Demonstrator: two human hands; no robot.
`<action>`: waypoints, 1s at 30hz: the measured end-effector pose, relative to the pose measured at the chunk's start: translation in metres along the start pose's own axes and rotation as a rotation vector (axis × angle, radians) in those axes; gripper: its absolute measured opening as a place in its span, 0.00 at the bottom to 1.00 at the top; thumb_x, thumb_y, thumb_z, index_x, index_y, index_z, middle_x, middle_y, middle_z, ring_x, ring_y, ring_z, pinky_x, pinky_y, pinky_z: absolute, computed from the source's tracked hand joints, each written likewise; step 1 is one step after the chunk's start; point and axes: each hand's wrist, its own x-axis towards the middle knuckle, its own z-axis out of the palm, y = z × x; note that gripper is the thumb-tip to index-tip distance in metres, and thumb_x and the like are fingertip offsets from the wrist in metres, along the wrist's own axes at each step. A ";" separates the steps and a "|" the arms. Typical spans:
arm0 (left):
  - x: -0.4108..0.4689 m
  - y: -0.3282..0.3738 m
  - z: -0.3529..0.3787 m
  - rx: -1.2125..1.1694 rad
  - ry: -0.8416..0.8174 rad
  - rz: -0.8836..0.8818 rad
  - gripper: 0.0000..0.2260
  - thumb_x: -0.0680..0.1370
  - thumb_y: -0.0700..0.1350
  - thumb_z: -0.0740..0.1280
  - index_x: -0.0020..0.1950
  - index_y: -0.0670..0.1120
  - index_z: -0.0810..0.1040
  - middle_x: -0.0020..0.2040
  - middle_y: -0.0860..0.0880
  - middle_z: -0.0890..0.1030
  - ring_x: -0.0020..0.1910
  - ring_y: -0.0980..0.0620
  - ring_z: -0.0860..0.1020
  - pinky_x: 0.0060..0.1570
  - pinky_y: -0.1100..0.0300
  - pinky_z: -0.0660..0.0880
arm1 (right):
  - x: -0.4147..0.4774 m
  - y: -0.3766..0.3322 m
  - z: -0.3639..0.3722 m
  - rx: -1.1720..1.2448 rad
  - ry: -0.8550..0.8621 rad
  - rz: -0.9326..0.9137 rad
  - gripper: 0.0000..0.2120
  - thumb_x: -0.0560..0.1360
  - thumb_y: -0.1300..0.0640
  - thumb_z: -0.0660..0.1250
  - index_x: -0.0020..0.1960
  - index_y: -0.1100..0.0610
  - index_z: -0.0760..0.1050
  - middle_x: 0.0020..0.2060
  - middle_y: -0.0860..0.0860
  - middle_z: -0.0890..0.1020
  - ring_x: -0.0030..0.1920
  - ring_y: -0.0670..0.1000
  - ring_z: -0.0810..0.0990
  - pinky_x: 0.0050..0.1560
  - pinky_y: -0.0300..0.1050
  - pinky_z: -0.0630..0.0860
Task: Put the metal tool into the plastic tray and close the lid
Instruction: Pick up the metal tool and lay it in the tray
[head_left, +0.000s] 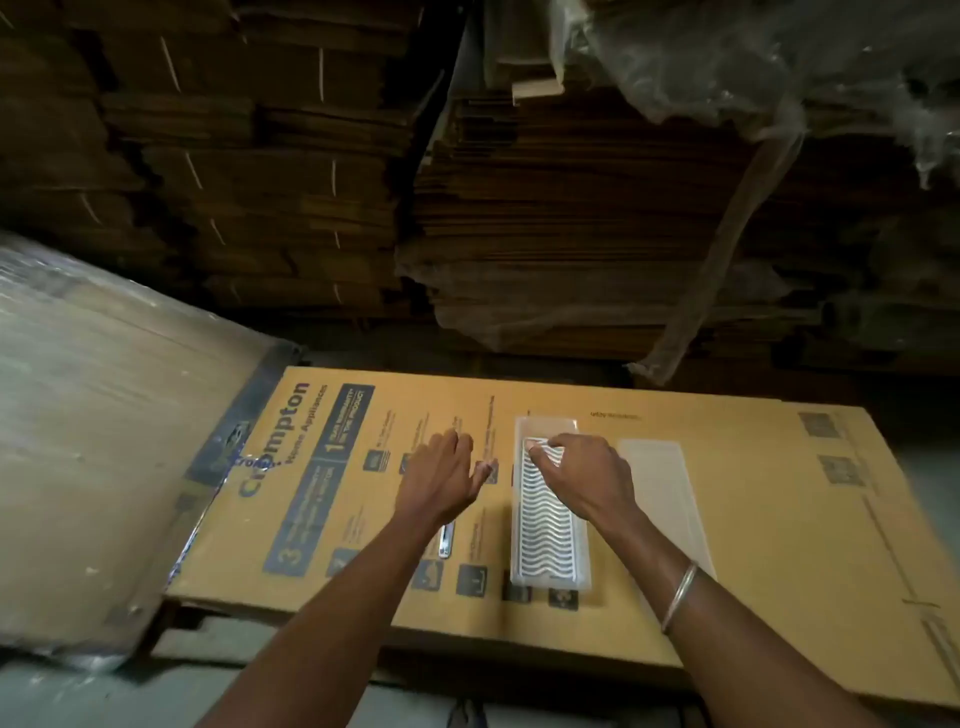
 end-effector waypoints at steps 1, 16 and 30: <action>-0.003 -0.003 0.010 0.019 -0.088 -0.017 0.26 0.83 0.62 0.49 0.62 0.45 0.75 0.57 0.43 0.79 0.54 0.43 0.78 0.52 0.47 0.74 | -0.002 0.002 0.004 -0.013 -0.022 0.018 0.30 0.78 0.30 0.55 0.60 0.50 0.84 0.57 0.50 0.86 0.55 0.54 0.83 0.53 0.50 0.78; 0.009 -0.016 0.098 -0.379 -0.384 -0.441 0.20 0.82 0.51 0.62 0.69 0.39 0.71 0.65 0.40 0.75 0.63 0.40 0.79 0.60 0.47 0.76 | -0.019 0.048 0.031 -0.091 -0.069 0.145 0.34 0.81 0.32 0.52 0.45 0.56 0.85 0.38 0.53 0.86 0.40 0.54 0.83 0.43 0.51 0.82; 0.027 -0.011 0.125 -0.513 -0.339 -0.568 0.18 0.82 0.40 0.59 0.71 0.37 0.67 0.65 0.37 0.76 0.62 0.38 0.78 0.61 0.47 0.76 | -0.013 0.061 0.026 -0.057 -0.036 0.166 0.36 0.81 0.31 0.47 0.40 0.56 0.83 0.34 0.52 0.82 0.34 0.52 0.79 0.36 0.45 0.74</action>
